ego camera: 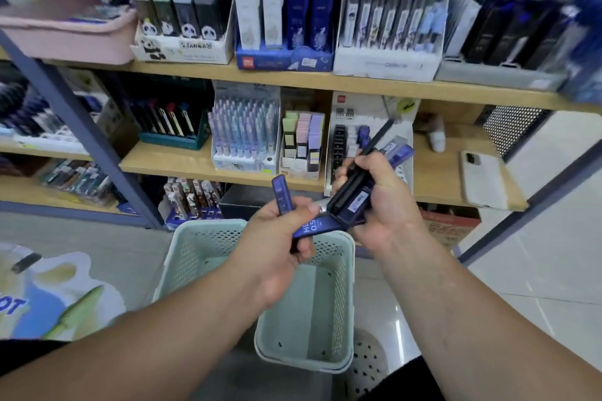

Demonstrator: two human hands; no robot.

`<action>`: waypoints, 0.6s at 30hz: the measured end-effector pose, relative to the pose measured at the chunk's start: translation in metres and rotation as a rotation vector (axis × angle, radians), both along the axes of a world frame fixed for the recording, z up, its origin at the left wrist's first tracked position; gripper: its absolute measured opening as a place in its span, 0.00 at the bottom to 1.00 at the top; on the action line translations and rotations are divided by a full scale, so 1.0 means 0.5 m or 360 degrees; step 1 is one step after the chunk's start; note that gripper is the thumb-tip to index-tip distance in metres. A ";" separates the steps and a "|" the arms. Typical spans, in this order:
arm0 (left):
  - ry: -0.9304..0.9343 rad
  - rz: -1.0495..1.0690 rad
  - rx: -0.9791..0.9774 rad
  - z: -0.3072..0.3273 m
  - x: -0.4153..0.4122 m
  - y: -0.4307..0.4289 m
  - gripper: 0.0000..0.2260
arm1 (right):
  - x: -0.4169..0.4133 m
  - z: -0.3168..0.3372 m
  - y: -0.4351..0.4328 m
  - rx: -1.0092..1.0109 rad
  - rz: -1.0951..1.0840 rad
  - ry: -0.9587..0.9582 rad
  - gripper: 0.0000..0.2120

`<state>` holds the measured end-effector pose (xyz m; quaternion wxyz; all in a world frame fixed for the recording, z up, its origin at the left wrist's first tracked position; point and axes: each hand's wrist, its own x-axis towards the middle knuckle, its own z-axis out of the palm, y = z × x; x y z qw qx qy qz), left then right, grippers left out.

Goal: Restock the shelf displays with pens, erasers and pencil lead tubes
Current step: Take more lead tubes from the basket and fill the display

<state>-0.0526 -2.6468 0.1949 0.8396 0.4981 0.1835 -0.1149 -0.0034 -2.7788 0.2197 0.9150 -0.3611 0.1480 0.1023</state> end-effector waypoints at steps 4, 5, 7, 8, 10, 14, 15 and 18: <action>-0.0063 0.0118 0.0106 -0.005 0.014 -0.032 0.06 | 0.019 -0.006 -0.027 0.0198 -0.0130 0.0093 0.04; -0.0099 0.0129 0.0148 -0.006 0.021 -0.031 0.06 | 0.025 -0.004 -0.032 0.0227 -0.0134 0.0088 0.04; -0.0165 0.0133 0.0239 -0.007 0.035 -0.023 0.06 | 0.037 -0.004 -0.044 0.0270 -0.0126 0.0086 0.05; -0.0194 0.0129 0.0292 -0.009 0.042 -0.019 0.07 | 0.043 -0.004 -0.051 0.0271 -0.0120 0.0095 0.06; -0.0246 0.0119 0.0430 -0.014 0.057 -0.013 0.07 | 0.056 -0.009 -0.068 0.0247 -0.0107 0.0138 0.07; -0.0308 0.0182 0.0713 -0.033 0.088 -0.008 0.05 | 0.085 -0.038 -0.112 0.0077 -0.0026 0.0262 0.05; -0.0314 0.0216 0.0752 -0.038 0.097 -0.009 0.05 | 0.091 -0.047 -0.122 0.0030 -0.0006 0.0313 0.05; -0.0300 0.0358 0.0783 -0.057 0.127 -0.024 0.05 | 0.105 -0.067 -0.135 -0.0120 0.0045 0.0406 0.07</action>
